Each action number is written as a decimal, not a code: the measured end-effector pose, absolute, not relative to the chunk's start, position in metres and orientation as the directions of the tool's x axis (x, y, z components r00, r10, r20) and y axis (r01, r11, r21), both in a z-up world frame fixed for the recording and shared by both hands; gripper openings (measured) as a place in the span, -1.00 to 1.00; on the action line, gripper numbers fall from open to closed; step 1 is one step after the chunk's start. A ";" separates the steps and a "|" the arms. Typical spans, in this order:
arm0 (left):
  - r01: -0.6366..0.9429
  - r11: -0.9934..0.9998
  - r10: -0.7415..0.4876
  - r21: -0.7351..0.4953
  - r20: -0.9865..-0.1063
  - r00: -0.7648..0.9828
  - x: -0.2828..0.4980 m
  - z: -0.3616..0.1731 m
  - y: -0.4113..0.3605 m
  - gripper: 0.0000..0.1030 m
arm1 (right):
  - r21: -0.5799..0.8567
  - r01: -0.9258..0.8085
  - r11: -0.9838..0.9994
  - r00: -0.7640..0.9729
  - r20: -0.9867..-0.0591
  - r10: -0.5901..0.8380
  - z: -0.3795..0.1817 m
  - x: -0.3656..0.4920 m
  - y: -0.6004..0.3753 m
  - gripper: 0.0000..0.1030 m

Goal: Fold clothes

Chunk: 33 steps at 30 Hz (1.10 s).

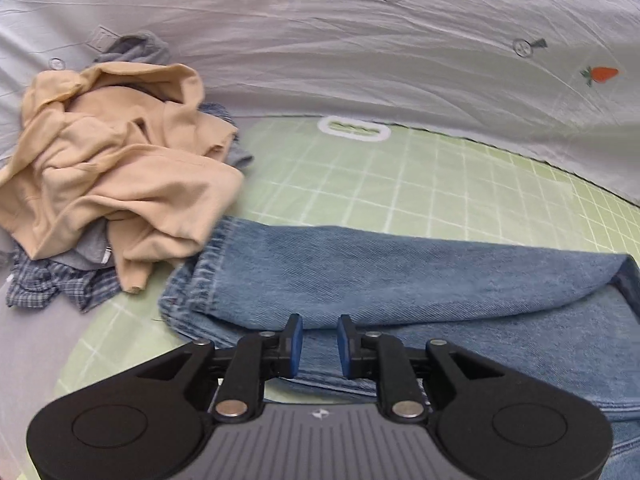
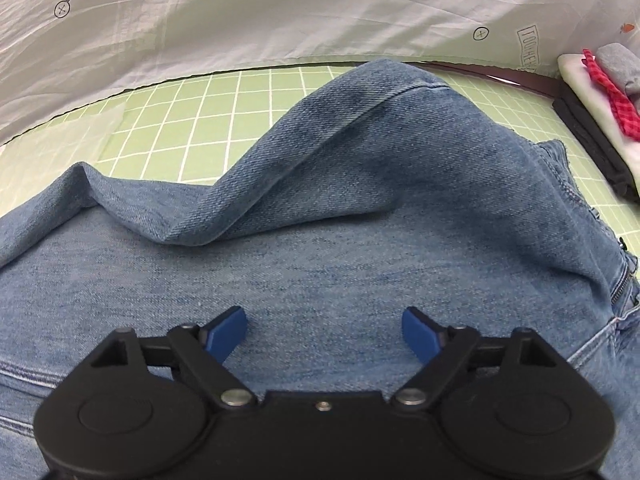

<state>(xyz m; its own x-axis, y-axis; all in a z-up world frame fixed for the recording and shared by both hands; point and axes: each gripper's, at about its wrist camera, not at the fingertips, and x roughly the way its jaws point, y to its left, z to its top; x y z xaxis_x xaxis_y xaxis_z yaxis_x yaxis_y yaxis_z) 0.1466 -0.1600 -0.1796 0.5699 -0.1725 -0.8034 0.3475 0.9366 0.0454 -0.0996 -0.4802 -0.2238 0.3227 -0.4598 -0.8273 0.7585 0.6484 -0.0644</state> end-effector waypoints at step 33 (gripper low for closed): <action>0.369 0.887 -0.103 0.277 -0.660 0.744 0.272 -0.187 -0.281 0.00 | -0.078 0.680 0.729 0.412 -0.782 -0.468 -0.213 -0.034 -0.550 0.97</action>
<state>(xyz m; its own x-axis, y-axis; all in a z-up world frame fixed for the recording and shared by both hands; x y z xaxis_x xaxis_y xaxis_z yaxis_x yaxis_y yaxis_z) 0.2723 -0.2811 -0.1866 0.7440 -0.1032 -0.6602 0.3691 0.8871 0.2773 -0.0336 -0.5505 -0.2128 0.4124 -0.4678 -0.7817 0.6797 0.7293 -0.0779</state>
